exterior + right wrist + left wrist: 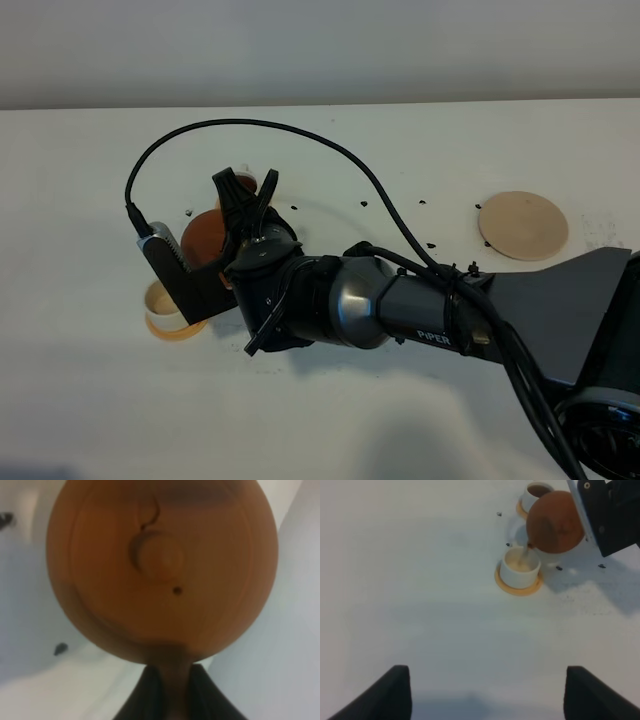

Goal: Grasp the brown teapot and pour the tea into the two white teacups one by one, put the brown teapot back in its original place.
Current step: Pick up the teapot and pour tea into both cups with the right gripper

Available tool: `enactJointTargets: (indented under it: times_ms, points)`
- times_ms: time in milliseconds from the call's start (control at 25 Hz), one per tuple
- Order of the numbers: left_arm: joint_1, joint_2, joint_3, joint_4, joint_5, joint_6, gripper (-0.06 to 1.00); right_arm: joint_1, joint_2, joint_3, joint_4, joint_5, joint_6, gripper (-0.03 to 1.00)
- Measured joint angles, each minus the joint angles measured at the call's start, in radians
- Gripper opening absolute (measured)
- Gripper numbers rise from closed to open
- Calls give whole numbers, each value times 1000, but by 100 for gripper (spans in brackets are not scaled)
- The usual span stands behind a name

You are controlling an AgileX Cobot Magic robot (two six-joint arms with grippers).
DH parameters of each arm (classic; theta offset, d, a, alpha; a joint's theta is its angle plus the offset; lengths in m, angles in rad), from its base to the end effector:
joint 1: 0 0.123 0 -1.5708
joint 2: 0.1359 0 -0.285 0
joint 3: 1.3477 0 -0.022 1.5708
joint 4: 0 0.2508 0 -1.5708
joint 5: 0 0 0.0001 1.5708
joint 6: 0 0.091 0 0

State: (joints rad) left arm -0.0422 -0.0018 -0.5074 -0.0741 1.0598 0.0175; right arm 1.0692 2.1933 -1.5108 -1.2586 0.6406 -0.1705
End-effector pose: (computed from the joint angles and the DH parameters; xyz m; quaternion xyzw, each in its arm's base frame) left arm -0.0063 -0.0056 0.2796 0.0269 0.8496 -0.0435 0.5250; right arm 0.2700 0.3845 0.1527 -0.7941 0.4126 -0.3247 0.3062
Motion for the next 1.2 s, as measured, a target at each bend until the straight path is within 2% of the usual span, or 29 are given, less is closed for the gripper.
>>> enactJointTargets:
  times_ms: [400,1200]
  points:
    - [0,0,0,0,0,0,61,0,0,0,-65,37,1,13]
    - [0,0,0,0,0,0,61,18,-14,0,-65,26,1,13]
